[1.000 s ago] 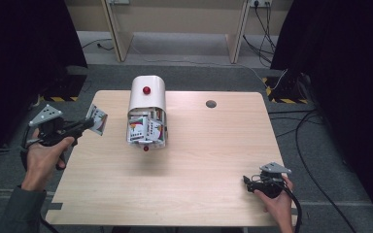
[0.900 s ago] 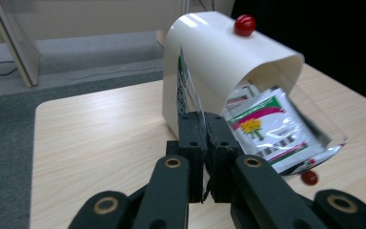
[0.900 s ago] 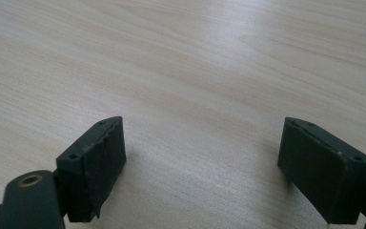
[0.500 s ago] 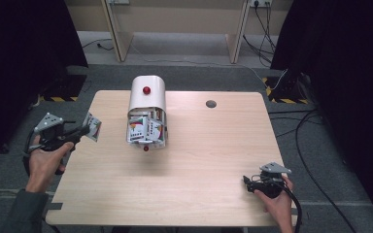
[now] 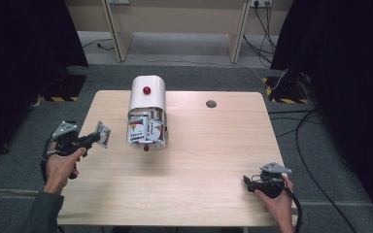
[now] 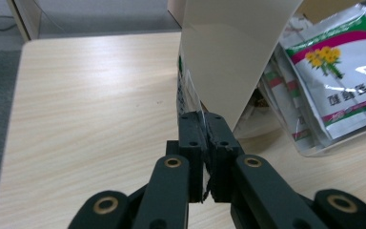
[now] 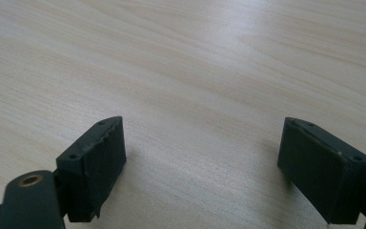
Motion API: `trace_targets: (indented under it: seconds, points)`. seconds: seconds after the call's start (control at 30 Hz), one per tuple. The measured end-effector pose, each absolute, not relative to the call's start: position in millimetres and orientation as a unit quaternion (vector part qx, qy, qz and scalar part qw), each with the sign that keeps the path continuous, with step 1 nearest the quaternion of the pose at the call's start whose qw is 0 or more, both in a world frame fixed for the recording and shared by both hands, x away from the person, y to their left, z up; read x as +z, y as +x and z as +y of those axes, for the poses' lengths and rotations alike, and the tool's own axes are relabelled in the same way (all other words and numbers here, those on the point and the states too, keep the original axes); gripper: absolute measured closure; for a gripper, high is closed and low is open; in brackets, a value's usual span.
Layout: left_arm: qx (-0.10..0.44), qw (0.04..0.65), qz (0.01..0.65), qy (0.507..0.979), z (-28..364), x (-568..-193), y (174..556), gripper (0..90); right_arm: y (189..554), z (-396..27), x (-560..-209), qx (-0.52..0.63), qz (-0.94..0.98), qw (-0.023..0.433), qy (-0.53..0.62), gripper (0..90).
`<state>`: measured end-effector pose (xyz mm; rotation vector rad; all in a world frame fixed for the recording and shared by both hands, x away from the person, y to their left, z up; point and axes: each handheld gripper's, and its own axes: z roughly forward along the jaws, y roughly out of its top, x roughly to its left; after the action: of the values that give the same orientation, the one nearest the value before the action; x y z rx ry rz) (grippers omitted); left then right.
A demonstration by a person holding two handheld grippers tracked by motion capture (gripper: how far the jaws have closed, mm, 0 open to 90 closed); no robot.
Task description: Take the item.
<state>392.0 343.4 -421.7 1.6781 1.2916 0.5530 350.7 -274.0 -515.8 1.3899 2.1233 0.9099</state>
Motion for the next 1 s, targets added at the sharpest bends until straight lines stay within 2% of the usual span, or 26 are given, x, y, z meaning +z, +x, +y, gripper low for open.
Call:
trace_targets:
  seconds: [0.37, 1.0]
  points:
    - [0.196, 0.459, 0.535, 0.681, 328.0, -451.7, 407.2, 86.2, 350.8, -274.1, -515.9, 0.329, 0.768, 0.221, 0.502, 16.9]
    - [0.187, 0.471, 0.540, 0.672, 326.2, -470.8, 411.8, 86.1, 350.6, -274.0, -515.8, 0.329, 0.768, 0.221, 0.503, 17.1]
